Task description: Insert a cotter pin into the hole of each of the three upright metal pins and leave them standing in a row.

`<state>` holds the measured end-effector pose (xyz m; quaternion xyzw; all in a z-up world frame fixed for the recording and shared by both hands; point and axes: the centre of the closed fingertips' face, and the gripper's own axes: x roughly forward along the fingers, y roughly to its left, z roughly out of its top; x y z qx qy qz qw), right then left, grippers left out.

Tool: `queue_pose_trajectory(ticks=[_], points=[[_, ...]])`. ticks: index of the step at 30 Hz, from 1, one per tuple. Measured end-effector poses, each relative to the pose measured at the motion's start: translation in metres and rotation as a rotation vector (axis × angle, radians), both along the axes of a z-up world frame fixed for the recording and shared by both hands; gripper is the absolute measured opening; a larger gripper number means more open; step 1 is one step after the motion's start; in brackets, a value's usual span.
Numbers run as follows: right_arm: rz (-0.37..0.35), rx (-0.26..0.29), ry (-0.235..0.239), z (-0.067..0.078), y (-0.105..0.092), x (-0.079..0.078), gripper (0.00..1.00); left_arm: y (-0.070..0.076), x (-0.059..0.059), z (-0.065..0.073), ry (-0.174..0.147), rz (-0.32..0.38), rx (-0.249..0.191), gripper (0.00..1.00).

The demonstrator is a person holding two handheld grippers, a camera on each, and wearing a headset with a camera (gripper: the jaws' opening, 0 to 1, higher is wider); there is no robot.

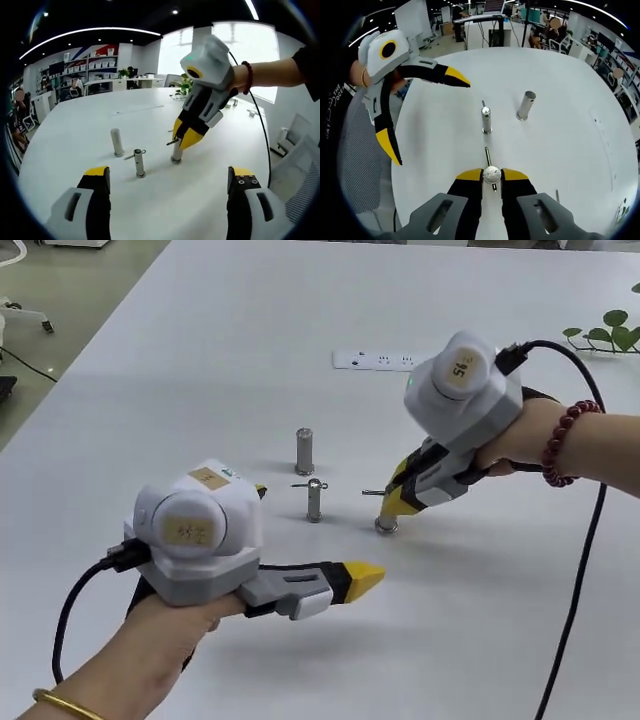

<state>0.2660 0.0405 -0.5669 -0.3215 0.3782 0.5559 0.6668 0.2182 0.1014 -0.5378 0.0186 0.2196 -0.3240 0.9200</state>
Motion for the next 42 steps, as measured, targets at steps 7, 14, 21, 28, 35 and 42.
queue_pose_trajectory(ticks=[7,14,21,28,35,42], points=[[0.002,-0.01,0.003,-0.001,0.003,0.006,0.08,0.009,0.002,0.004,-0.005,0.019,-0.006,0.99],[0.0,-0.013,0.007,-0.003,0.004,0.007,0.08,0.014,0.004,0.002,-0.005,0.038,0.019,0.99],[-0.002,-0.018,0.026,-0.003,0.003,0.007,0.08,0.013,0.003,0.001,-0.002,0.038,0.018,0.98],[0.004,-0.022,0.027,-0.003,0.005,0.006,0.09,0.013,0.001,-0.003,0.014,0.033,0.028,0.98],[0.006,-0.038,0.024,-0.008,0.002,0.004,0.11,0.01,-0.002,-0.008,0.028,0.018,0.036,0.98],[-0.039,0.009,0.027,0.003,0.005,0.007,0.19,0.009,-0.003,-0.007,0.023,0.013,0.032,0.98]])
